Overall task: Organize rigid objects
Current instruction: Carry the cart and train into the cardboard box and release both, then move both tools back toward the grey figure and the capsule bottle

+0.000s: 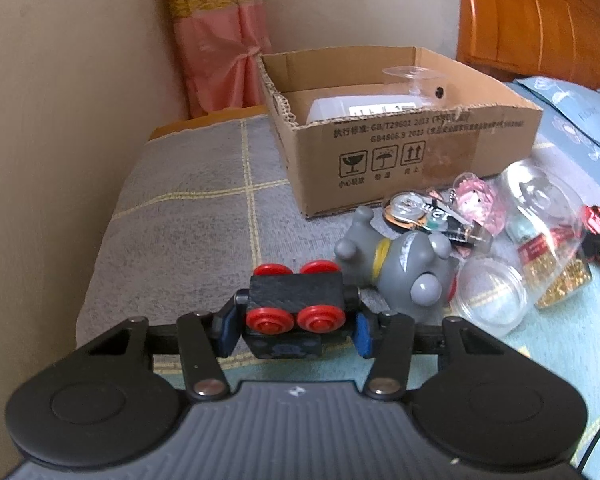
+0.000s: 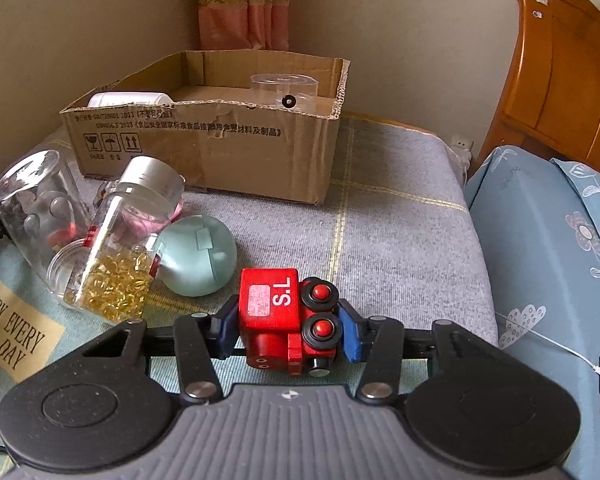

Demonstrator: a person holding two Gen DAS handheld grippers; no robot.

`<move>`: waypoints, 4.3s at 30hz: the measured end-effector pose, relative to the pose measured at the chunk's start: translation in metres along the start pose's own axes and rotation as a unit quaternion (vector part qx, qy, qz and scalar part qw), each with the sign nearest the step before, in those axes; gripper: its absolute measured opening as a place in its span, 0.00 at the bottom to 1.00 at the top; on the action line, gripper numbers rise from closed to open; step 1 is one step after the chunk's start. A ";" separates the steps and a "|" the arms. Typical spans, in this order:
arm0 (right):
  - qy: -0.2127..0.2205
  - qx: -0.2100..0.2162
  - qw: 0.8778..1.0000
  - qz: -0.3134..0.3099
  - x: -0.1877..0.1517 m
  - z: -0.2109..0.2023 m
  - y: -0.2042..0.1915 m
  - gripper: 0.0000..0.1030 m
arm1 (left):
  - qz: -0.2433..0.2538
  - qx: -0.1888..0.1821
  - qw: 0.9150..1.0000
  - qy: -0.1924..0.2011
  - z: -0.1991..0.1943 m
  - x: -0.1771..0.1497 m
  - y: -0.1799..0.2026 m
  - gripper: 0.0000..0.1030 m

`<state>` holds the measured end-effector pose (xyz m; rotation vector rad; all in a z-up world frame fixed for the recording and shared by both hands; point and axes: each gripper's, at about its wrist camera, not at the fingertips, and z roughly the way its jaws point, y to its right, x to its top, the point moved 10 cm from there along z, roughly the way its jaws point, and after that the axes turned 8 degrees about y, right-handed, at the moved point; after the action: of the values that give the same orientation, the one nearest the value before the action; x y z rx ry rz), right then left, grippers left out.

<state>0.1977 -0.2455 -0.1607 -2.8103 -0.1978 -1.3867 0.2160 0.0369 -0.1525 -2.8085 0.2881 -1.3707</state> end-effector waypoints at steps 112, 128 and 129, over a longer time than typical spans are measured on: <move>0.027 0.057 0.998 0.012 0.084 -0.044 -0.035 1.00 | 0.076 -0.020 0.997 0.029 -0.022 0.119 0.016 0.92; 0.020 0.051 0.998 0.032 0.072 -0.032 -0.031 1.00 | -0.006 0.010 1.000 -0.001 -0.034 0.054 -0.007 0.92; 0.019 0.049 0.998 0.034 0.074 -0.028 -0.030 1.00 | -0.008 0.009 1.000 -0.001 -0.035 0.050 -0.007 0.92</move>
<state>0.2168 -0.2087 -0.0870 -2.6840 -0.1629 -1.3755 0.2197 0.0380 -0.0910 -2.8029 0.2528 -1.3665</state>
